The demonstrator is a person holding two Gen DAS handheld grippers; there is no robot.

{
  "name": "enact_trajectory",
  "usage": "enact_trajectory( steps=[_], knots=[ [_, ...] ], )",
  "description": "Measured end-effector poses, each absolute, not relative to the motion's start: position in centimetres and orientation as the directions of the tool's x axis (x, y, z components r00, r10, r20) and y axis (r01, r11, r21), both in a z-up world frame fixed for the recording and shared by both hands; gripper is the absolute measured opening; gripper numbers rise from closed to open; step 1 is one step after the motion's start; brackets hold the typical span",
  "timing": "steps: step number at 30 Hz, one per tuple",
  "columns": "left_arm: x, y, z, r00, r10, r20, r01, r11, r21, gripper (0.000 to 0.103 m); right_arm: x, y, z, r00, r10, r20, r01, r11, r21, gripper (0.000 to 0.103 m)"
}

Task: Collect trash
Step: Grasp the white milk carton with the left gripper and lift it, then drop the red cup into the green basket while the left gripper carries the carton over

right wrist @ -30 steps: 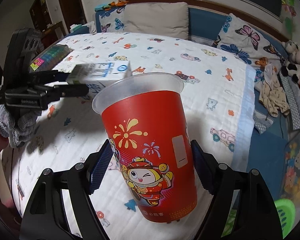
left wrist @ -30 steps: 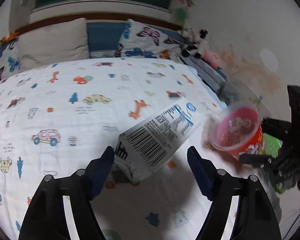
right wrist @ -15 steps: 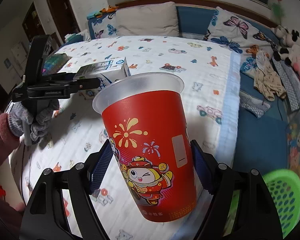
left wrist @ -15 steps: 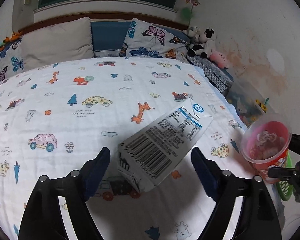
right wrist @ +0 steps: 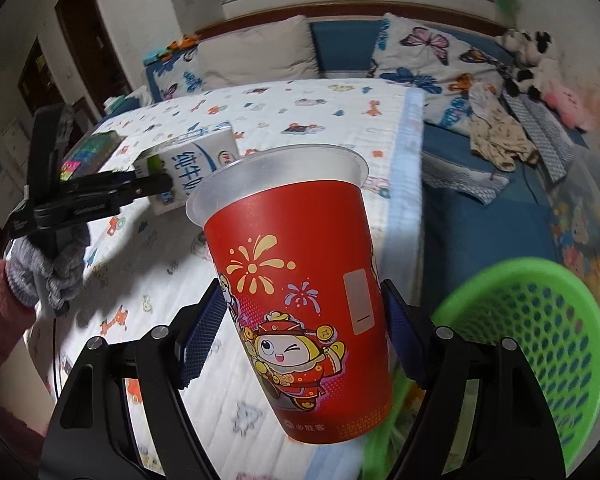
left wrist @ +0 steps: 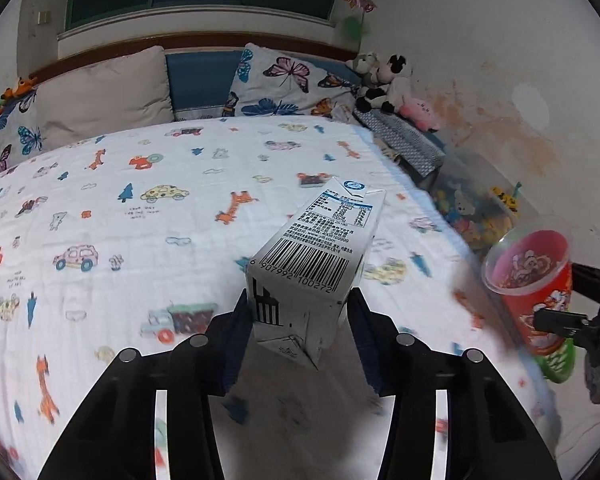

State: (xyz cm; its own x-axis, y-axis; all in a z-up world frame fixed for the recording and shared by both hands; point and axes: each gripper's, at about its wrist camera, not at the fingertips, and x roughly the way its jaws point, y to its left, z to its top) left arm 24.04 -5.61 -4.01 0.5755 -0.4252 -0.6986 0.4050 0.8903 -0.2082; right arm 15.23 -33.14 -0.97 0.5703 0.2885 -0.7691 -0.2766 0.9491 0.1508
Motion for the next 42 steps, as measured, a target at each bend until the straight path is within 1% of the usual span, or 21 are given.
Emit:
enact_trajectory(
  steps=[4,11,17,24,28,32,42],
  knots=[
    [21.4,-6.5,-2.6,0.574,-0.455,-0.681,0.421,0.877,-0.232,0.046,13.4,-34.6,-0.3,0.594,0.250,-0.764,-0.228,0.964,0.138,0.076],
    [17.2,-9.7,-0.3,0.559,-0.518,-0.647,0.483,0.838,-0.253,0.046,10.2,-38.7,0.3,0.611,0.125,-0.782,-0.099,0.992,0.081,0.076],
    [14.3,-13.7,1.4,0.540,-0.567,-0.623,0.552,0.797,-0.246,0.046,8.0,-42.6,-0.7,0.586,-0.008,-0.811,0.015,1.000,0.000,0.076],
    [12.9,-18.0,2.2,0.513,-0.592,-0.621,0.606,0.763,-0.227,0.046,6.8,-46.0,-2.4,0.560,-0.085,-0.824,0.073,0.996,-0.053,0.076],
    [12.8,-20.3,2.0,0.490,-0.601,-0.632,0.624,0.748,-0.227,0.046,6.9,-47.3,-2.9,0.567,-0.094,-0.818,0.105,0.994,-0.042,0.077],
    [12.7,-22.3,1.6,0.476,-0.604,-0.640,0.641,0.736,-0.218,0.046,6.6,-48.6,-3.1,0.582,-0.078,-0.809,0.136,0.991,0.002,0.077],
    [12.4,-26.8,0.6,0.435,-0.613,-0.660,0.666,0.712,-0.223,0.046,4.0,-50.1,-1.7,0.643,-0.082,-0.761,0.175,0.984,0.043,0.080]
  ],
)
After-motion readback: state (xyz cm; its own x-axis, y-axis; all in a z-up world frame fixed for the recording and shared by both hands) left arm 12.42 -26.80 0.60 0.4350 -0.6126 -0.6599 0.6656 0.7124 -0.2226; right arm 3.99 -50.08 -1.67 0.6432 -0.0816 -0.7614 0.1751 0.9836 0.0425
